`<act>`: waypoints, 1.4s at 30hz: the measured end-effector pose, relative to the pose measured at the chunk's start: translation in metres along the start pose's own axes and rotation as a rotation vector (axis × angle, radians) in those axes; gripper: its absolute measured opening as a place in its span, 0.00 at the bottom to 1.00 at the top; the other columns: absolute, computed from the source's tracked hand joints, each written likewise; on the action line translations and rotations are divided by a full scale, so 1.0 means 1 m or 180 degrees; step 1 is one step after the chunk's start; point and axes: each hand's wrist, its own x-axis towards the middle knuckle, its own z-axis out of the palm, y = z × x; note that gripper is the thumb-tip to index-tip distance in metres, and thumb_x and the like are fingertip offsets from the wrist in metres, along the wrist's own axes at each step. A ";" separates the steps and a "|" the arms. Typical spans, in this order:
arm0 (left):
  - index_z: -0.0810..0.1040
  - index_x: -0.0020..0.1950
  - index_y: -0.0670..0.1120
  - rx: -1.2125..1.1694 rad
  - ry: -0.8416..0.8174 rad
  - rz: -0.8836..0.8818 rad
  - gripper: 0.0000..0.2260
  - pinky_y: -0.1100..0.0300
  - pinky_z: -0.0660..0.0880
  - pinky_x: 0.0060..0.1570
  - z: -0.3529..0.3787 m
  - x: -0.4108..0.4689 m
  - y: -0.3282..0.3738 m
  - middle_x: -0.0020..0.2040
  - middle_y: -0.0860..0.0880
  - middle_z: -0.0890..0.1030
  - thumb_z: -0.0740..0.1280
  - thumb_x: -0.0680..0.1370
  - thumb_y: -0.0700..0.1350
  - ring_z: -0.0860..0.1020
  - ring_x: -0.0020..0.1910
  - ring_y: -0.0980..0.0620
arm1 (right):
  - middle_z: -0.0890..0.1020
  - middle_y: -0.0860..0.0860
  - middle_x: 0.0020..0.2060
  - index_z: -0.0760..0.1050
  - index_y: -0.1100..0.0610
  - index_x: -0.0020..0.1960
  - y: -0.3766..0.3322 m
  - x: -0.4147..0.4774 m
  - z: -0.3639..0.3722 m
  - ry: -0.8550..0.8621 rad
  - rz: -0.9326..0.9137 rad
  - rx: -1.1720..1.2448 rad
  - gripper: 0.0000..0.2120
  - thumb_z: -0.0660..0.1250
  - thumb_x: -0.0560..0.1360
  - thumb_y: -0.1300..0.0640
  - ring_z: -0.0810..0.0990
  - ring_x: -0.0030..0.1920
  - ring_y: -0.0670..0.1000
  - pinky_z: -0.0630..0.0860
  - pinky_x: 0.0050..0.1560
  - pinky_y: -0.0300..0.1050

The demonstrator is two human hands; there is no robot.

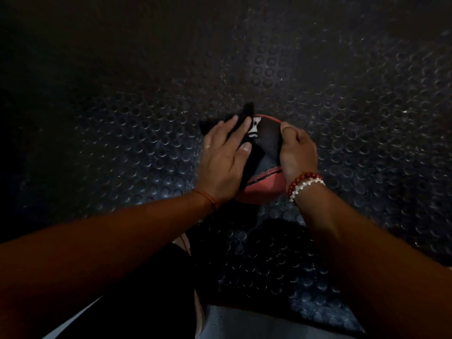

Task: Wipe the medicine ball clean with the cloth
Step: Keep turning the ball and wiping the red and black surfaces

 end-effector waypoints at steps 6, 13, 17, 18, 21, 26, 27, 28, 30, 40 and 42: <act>0.75 0.70 0.47 -0.0278 -0.0020 0.0228 0.21 0.61 0.63 0.69 -0.002 0.028 -0.020 0.67 0.47 0.75 0.55 0.80 0.50 0.71 0.67 0.49 | 0.77 0.53 0.60 0.77 0.50 0.61 -0.001 -0.004 0.002 0.0141 0.0121 0.0104 0.33 0.57 0.65 0.32 0.77 0.58 0.53 0.72 0.65 0.53; 0.75 0.68 0.46 -0.1375 0.0433 -0.2073 0.17 0.57 0.62 0.70 0.008 0.024 -0.012 0.68 0.46 0.74 0.55 0.84 0.49 0.70 0.68 0.49 | 0.78 0.53 0.58 0.79 0.48 0.58 -0.003 -0.007 0.004 0.0200 0.0222 0.0124 0.34 0.57 0.61 0.29 0.78 0.56 0.52 0.73 0.63 0.53; 0.66 0.76 0.55 -0.0842 0.0343 -0.1305 0.21 0.58 0.53 0.73 0.011 -0.012 0.005 0.73 0.49 0.66 0.52 0.82 0.53 0.61 0.72 0.50 | 0.79 0.53 0.57 0.79 0.49 0.56 -0.004 -0.004 0.001 0.0152 0.0203 0.0097 0.33 0.56 0.62 0.29 0.79 0.54 0.52 0.74 0.62 0.54; 0.64 0.76 0.56 -0.0622 0.0281 -0.1019 0.23 0.60 0.51 0.72 0.010 -0.015 0.007 0.75 0.50 0.64 0.52 0.81 0.53 0.60 0.73 0.51 | 0.78 0.54 0.58 0.79 0.49 0.56 -0.005 -0.004 0.001 0.0162 0.0196 0.0093 0.34 0.56 0.62 0.29 0.79 0.54 0.53 0.74 0.62 0.54; 0.68 0.75 0.52 0.0048 0.0066 0.0039 0.23 0.56 0.55 0.73 0.001 -0.002 0.004 0.75 0.46 0.66 0.54 0.80 0.52 0.61 0.73 0.45 | 0.78 0.53 0.58 0.78 0.50 0.58 -0.005 -0.007 0.002 0.0186 0.0171 0.0026 0.36 0.54 0.61 0.29 0.78 0.55 0.53 0.73 0.63 0.54; 0.75 0.70 0.49 -0.0066 -0.0038 0.0130 0.21 0.61 0.60 0.69 -0.004 0.030 -0.008 0.68 0.47 0.75 0.55 0.80 0.51 0.70 0.68 0.48 | 0.78 0.54 0.59 0.78 0.50 0.59 -0.008 -0.009 0.003 0.0206 0.0193 0.0060 0.35 0.55 0.64 0.29 0.78 0.55 0.53 0.73 0.63 0.53; 0.76 0.69 0.50 -0.0321 0.0024 -0.0207 0.20 0.62 0.62 0.68 -0.002 0.035 -0.011 0.66 0.48 0.76 0.56 0.80 0.51 0.71 0.66 0.49 | 0.77 0.53 0.59 0.78 0.50 0.60 -0.009 -0.010 0.004 0.0199 0.0183 0.0045 0.33 0.56 0.65 0.30 0.78 0.56 0.52 0.73 0.63 0.52; 0.77 0.67 0.50 -0.0554 0.0020 -0.0529 0.19 0.61 0.64 0.67 0.000 0.039 -0.015 0.64 0.48 0.77 0.56 0.80 0.52 0.72 0.65 0.50 | 0.77 0.53 0.59 0.77 0.50 0.60 -0.009 -0.011 0.004 0.0195 0.0179 0.0054 0.32 0.57 0.66 0.31 0.78 0.56 0.52 0.73 0.64 0.51; 0.79 0.65 0.52 -0.1004 -0.0084 -0.1079 0.21 0.57 0.66 0.68 0.001 0.043 -0.020 0.63 0.49 0.79 0.55 0.79 0.55 0.74 0.64 0.51 | 0.77 0.52 0.60 0.77 0.50 0.61 -0.007 -0.011 0.004 0.0191 0.0165 0.0075 0.30 0.58 0.68 0.33 0.77 0.57 0.51 0.72 0.64 0.51; 0.72 0.71 0.55 -0.1697 0.0458 -0.2025 0.21 0.67 0.57 0.69 0.014 0.001 -0.014 0.68 0.59 0.69 0.54 0.81 0.59 0.65 0.68 0.60 | 0.78 0.55 0.59 0.77 0.51 0.46 -0.017 -0.002 -0.004 -0.0022 0.0230 -0.0082 0.20 0.58 0.71 0.36 0.77 0.54 0.54 0.72 0.63 0.49; 0.63 0.77 0.55 -0.1153 0.0427 -0.1489 0.22 0.72 0.50 0.66 0.013 -0.016 -0.001 0.73 0.57 0.64 0.51 0.82 0.55 0.59 0.72 0.60 | 0.78 0.56 0.58 0.76 0.50 0.45 -0.018 -0.001 -0.005 -0.0047 0.0202 -0.0150 0.20 0.57 0.70 0.35 0.77 0.54 0.54 0.72 0.63 0.50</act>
